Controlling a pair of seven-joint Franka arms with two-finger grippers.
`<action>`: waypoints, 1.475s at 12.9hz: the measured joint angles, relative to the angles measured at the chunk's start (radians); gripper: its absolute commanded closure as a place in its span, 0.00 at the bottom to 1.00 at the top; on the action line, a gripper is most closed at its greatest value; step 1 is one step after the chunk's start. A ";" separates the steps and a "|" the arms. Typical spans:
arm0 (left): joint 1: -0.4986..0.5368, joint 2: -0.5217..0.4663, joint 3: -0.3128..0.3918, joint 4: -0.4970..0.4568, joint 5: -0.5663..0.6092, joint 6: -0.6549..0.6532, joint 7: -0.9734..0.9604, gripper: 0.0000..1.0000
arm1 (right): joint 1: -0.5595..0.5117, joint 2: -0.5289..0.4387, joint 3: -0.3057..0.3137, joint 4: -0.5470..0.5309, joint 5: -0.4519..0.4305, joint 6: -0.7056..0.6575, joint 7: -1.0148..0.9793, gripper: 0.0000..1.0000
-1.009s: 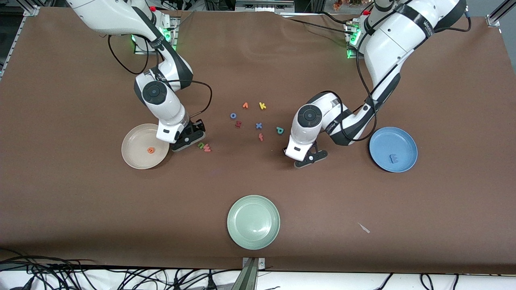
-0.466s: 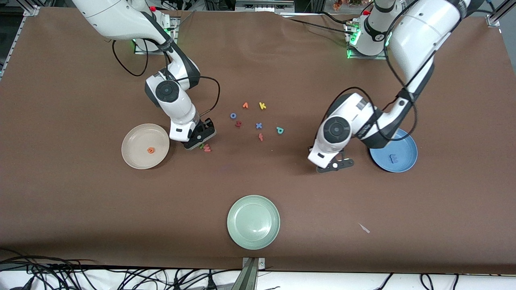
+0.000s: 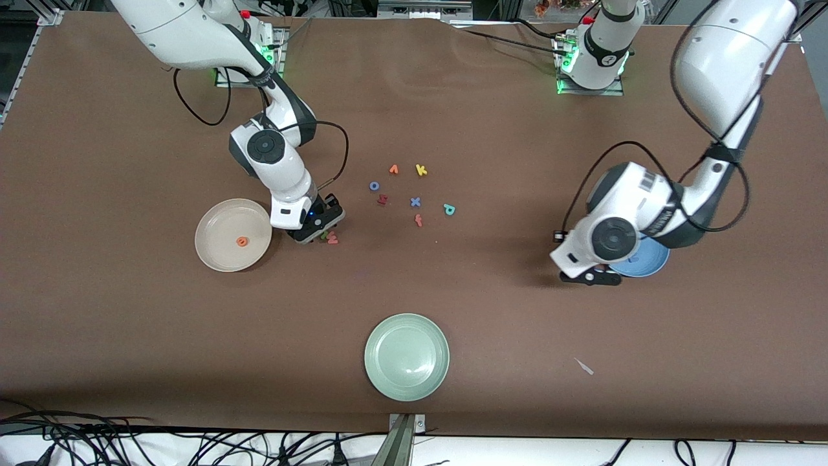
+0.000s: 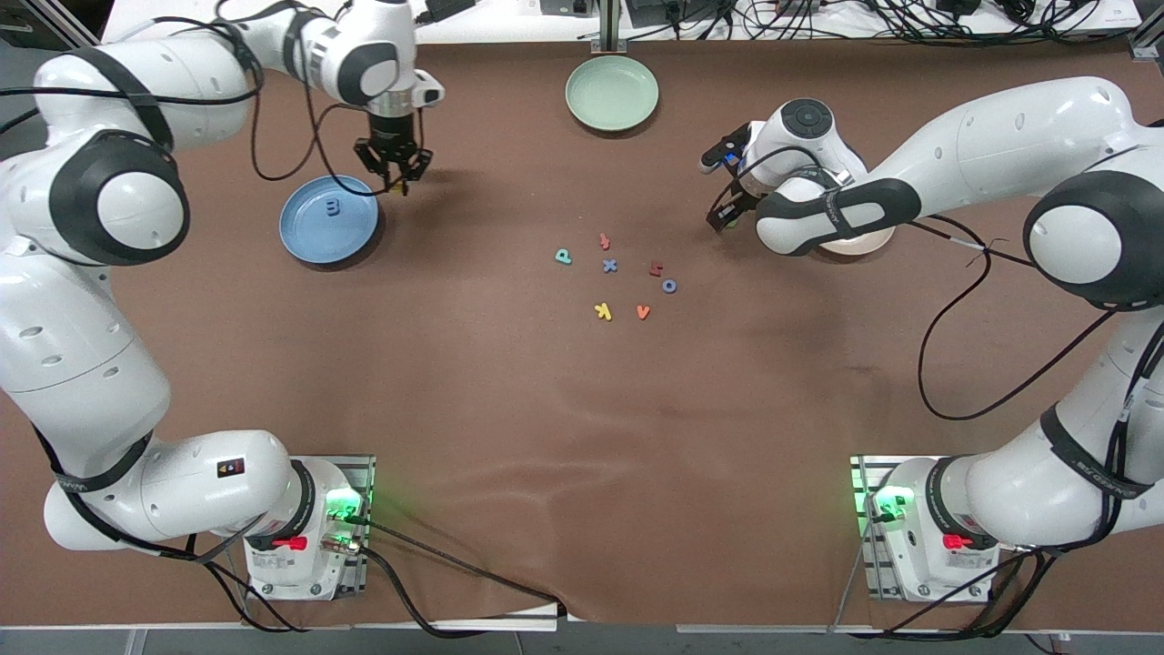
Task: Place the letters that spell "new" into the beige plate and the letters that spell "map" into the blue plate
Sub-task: 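Place the yellow a on the blue plate with the left gripper, then place the green u on the white plate with the right gripper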
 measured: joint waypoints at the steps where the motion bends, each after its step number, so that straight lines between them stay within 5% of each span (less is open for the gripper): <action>1: 0.048 -0.006 0.000 -0.009 0.000 0.000 0.073 0.87 | 0.000 0.005 -0.002 0.000 0.000 0.005 -0.003 0.26; 5: 0.225 -0.036 -0.001 -0.116 0.021 0.154 0.256 0.78 | 0.000 0.017 -0.005 -0.009 -0.001 0.017 -0.003 0.26; 6: 0.261 -0.057 -0.001 -0.193 0.026 0.266 0.257 0.53 | 0.000 0.018 -0.008 -0.014 -0.001 0.023 -0.003 0.27; 7: 0.292 -0.085 -0.002 -0.268 0.026 0.350 0.257 0.01 | 0.000 0.019 -0.010 -0.017 -0.001 0.029 -0.003 0.31; 10: 0.325 -0.154 -0.009 -0.349 0.024 0.395 0.255 0.00 | 0.000 0.019 -0.016 -0.026 -0.001 0.051 -0.003 0.52; 14: 0.322 -0.184 -0.139 -0.334 -0.016 0.327 0.041 0.00 | 0.000 0.014 -0.016 -0.026 0.000 0.060 -0.003 0.80; 19: 0.237 -0.164 -0.317 -0.353 -0.023 0.350 -0.389 0.00 | -0.001 0.009 -0.035 -0.021 0.000 0.059 -0.033 0.81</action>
